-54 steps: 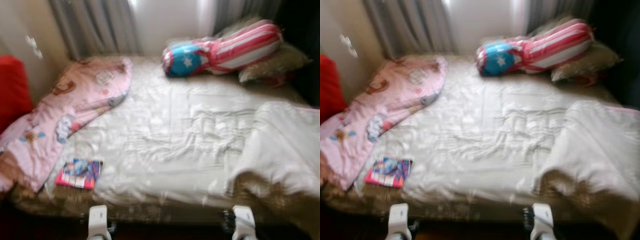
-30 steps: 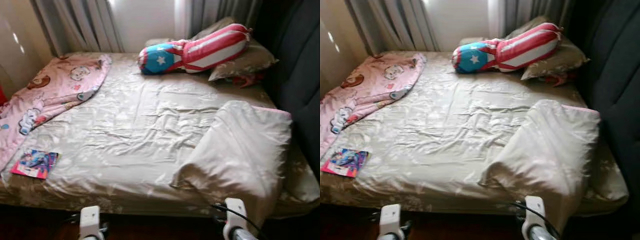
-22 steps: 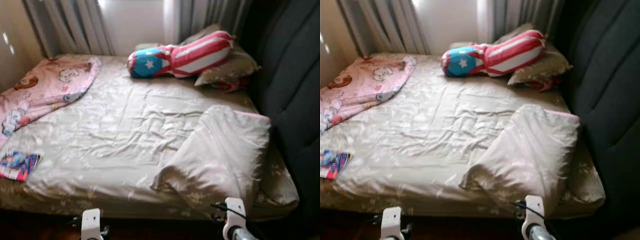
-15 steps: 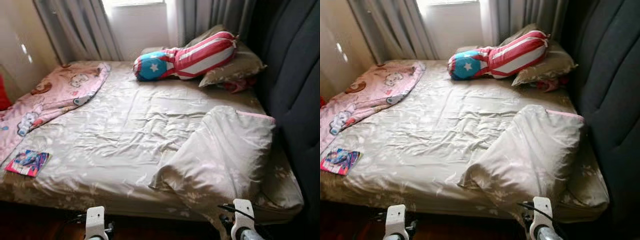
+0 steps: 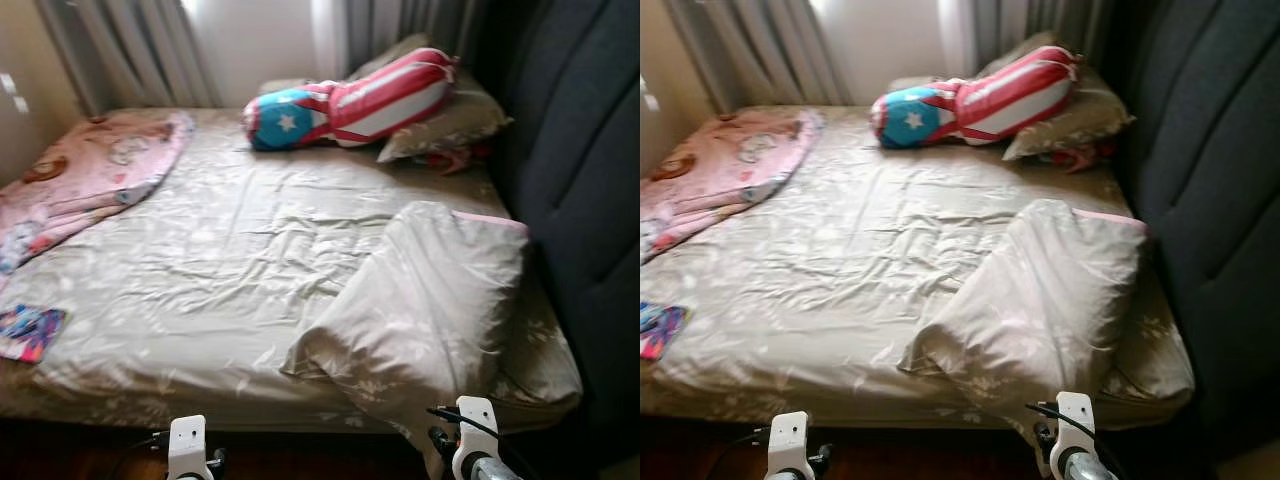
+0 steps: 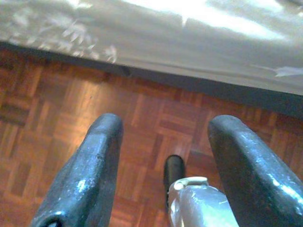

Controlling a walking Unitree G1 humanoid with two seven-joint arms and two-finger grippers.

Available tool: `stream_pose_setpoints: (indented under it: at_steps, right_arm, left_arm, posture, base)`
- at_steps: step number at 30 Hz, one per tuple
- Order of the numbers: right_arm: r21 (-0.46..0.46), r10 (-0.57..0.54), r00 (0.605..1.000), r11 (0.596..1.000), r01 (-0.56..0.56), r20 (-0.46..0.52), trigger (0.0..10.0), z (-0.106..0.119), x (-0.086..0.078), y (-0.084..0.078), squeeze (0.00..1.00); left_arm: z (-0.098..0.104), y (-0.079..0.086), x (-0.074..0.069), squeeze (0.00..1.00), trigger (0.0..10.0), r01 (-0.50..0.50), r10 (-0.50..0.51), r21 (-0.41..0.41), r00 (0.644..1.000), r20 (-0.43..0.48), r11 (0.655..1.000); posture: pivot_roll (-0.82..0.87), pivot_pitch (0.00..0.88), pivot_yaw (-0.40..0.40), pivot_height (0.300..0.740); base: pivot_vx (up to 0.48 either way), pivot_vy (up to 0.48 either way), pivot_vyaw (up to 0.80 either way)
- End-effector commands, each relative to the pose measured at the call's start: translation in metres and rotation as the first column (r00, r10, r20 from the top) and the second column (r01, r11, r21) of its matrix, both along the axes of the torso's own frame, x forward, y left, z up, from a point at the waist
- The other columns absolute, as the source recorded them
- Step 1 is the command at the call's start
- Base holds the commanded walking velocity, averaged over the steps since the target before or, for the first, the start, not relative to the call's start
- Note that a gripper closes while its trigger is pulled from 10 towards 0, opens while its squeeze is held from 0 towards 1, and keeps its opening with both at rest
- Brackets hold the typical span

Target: Clean up the room

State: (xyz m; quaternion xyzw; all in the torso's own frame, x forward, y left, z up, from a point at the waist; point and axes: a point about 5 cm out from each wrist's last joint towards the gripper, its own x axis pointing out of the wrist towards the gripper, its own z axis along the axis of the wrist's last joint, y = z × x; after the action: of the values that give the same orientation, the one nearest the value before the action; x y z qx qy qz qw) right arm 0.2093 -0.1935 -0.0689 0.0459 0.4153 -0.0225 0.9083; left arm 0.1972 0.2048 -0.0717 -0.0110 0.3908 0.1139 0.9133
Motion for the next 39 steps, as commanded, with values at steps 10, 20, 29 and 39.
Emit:
stream_pose_setpoints:
  at_steps: [10, 20, 29, 39]
  right_arm:
    - [0.004, 0.003, 1.000, 1.000, -0.003, 0.004, 10.0, -0.0004, -0.0003, 0.0025, 0.00]
    - [0.005, 0.009, 1.000, 1.000, -0.009, -0.006, 10.0, -0.0009, -0.0009, 0.0026, 0.00]
    - [0.001, 0.007, 1.000, 1.000, -0.007, 0.003, 10.0, -0.0004, -0.0003, 0.0022, 0.00]
    - [0.000, 0.007, 1.000, 1.000, -0.007, 0.010, 10.0, -0.0001, -0.0001, 0.0021, 0.00]
  left_arm:
    - [-0.0014, 0.0027, -0.0029, 0.00, 10.0, -0.017, 0.017, -0.005, 1.000, -0.012, 1.000]
    - [-0.0012, 0.0025, -0.0027, 0.00, 10.0, -0.016, 0.016, -0.007, 1.000, -0.010, 1.000]
    - [-0.0013, 0.0023, -0.0028, 0.00, 10.0, -0.016, 0.016, -0.008, 1.000, -0.009, 1.000]
    - [-0.0013, 0.0024, -0.0030, 0.00, 10.0, -0.018, 0.018, -0.008, 1.000, -0.008, 1.000]
  posture:
    - [-0.07, 0.000, 0.016, 0.740]
    - [-0.08, 0.000, 0.015, 0.740]
    - [-0.08, 0.000, 0.013, 0.740]
    - [-0.08, 0.000, 0.014, 0.740]
  base:
    - [0.000, 0.000, -0.19]
    - [0.074, 0.000, -0.30]
    - [0.263, 0.000, -0.46]
    - [0.212, 0.000, 0.00]
